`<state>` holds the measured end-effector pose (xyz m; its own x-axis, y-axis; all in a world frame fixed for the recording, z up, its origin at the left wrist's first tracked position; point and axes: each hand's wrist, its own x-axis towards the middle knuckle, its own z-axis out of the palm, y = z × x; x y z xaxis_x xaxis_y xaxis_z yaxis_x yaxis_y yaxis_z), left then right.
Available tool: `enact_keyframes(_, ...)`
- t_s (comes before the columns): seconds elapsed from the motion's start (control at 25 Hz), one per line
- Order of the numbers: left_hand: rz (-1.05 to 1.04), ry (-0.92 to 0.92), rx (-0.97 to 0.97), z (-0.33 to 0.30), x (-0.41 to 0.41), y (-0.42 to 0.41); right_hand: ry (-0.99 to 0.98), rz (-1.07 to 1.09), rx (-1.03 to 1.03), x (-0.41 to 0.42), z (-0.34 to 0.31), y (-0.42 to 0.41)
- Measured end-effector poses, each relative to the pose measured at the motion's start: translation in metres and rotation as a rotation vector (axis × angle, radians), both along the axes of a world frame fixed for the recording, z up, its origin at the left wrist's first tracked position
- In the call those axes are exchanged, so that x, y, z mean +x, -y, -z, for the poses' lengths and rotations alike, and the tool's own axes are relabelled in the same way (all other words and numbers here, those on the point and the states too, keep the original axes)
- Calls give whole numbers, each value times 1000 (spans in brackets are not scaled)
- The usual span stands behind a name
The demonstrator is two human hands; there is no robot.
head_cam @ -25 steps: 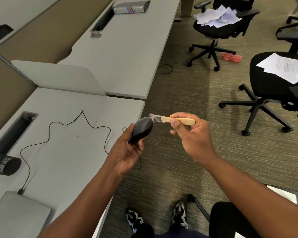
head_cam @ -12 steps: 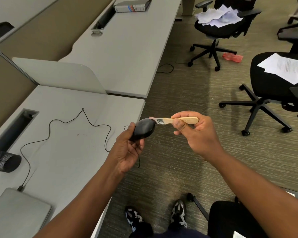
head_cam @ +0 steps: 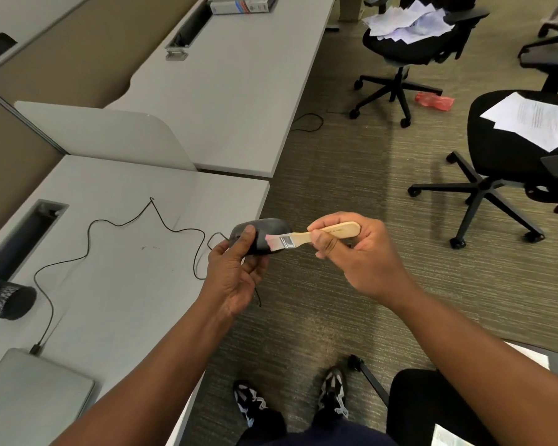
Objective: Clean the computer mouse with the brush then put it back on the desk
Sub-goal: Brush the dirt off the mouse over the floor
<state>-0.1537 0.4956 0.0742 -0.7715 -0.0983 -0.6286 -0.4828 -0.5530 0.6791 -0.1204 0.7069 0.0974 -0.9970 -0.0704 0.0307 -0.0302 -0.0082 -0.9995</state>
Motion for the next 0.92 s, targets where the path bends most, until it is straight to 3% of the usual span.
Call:
enact_keyframes(0.2, 89, -15, -26, -3, 4, 0, 191, 133, -59, -11, 1, -5)
enact_keyframes(0.36, 112, -40, -33, -4, 7, 4, 191, 228, 39, -13, 1, -10)
enact_keyframes(0.52, 70, 35, -54, -2, 8, 4, 208, 134, -104, -7, -3, -5)
enact_keyframes(0.64, 36, 81, -50, -2, 8, 2, 272, 30, -98, -4, -1, -1)
enact_keyframes(0.92, 97, 108, 14, -7, 10, 2, 254, 77, -101, -4, -1, -2)
